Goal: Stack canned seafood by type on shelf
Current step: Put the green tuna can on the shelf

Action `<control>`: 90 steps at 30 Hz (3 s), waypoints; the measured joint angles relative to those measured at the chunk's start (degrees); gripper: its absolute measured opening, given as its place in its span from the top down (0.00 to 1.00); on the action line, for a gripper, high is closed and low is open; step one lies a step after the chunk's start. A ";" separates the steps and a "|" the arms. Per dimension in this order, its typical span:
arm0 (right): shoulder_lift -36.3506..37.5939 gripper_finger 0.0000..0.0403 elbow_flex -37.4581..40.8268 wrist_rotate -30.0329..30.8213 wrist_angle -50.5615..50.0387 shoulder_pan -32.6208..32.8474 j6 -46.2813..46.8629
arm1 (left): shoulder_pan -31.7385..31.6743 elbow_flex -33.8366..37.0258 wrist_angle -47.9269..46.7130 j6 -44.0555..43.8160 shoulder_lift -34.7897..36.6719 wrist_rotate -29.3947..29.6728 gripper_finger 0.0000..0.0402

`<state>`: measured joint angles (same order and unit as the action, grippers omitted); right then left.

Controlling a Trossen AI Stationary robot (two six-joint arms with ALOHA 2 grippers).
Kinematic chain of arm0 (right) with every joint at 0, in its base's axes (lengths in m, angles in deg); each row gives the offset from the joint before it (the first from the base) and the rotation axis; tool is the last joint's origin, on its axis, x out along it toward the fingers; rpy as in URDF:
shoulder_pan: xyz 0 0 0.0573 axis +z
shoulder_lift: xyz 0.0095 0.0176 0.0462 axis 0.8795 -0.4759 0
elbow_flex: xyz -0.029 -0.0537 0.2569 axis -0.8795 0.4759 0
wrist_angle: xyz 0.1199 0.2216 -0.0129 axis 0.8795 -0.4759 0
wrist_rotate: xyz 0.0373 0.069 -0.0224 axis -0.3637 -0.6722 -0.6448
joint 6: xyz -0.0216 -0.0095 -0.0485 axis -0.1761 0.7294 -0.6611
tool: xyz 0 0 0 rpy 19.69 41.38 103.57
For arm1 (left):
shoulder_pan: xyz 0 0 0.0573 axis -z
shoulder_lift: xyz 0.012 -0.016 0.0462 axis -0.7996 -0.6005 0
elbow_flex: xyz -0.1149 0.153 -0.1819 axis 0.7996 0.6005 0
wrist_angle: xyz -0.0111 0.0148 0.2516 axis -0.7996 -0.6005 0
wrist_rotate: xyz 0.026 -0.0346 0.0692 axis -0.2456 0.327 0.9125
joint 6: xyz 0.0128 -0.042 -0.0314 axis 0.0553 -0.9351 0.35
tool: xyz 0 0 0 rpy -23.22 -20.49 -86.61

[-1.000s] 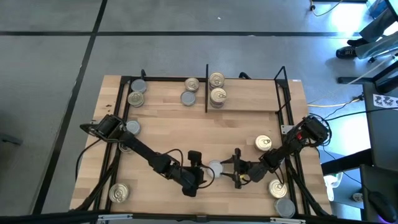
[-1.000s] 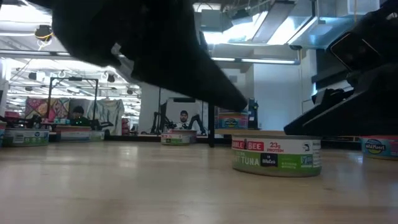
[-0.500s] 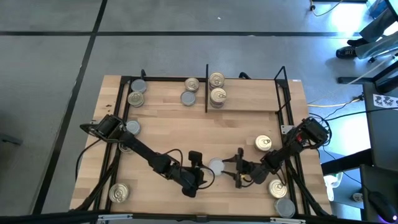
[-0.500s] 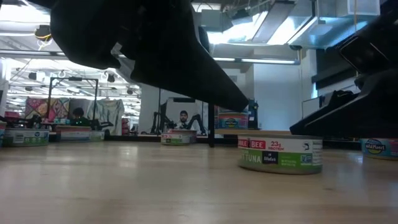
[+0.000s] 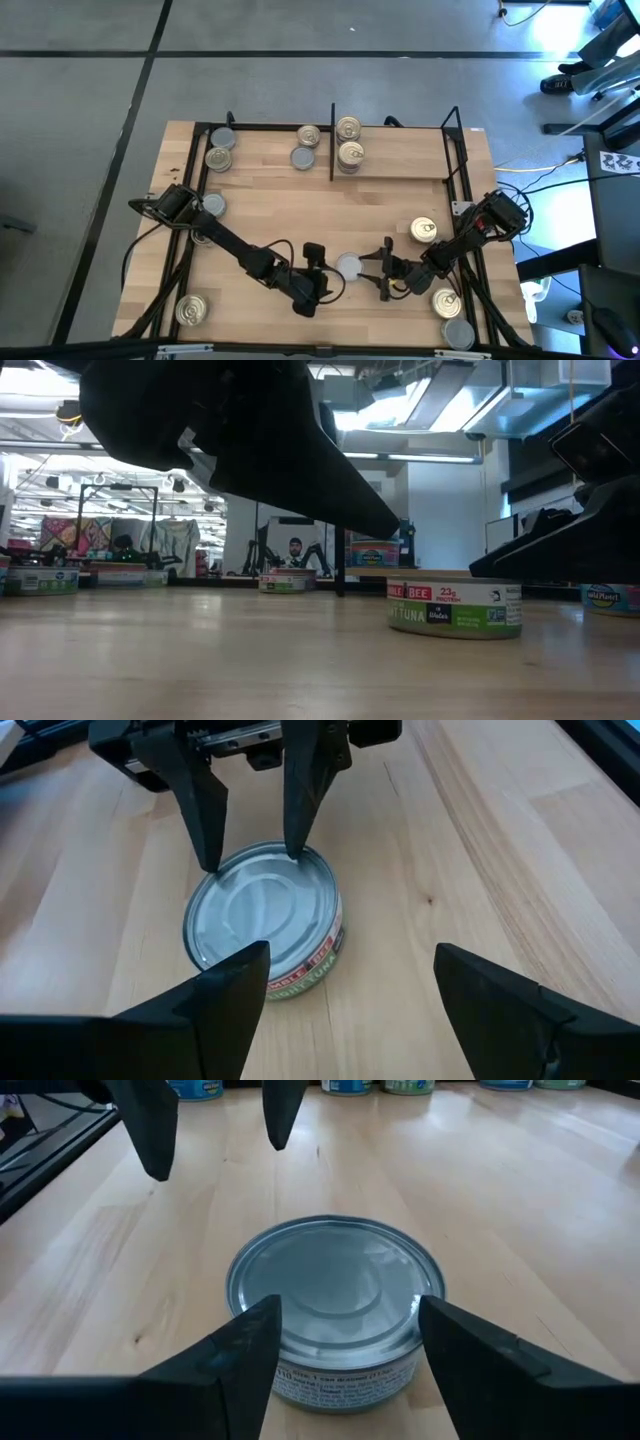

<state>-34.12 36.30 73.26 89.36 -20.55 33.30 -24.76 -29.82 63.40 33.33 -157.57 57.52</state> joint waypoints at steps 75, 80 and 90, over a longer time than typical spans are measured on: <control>5.90 0.41 -2.31 -13.15 -9.40 -0.09 -1.18 | 0.52 -0.04 -3.02 -3.79 -0.02 0.86 0.30; 5.79 0.41 -2.31 -12.85 -9.44 -0.09 -1.20 | 0.83 -0.04 -1.54 2.31 -0.91 0.86 0.30; 5.71 0.41 -2.25 -12.19 -9.58 -0.11 -0.86 | 1.02 -2.26 2.73 22.10 -4.52 6.87 0.30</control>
<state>-28.41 34.05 61.07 79.78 -20.66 32.45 -23.73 -32.08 66.13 55.43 -162.09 64.39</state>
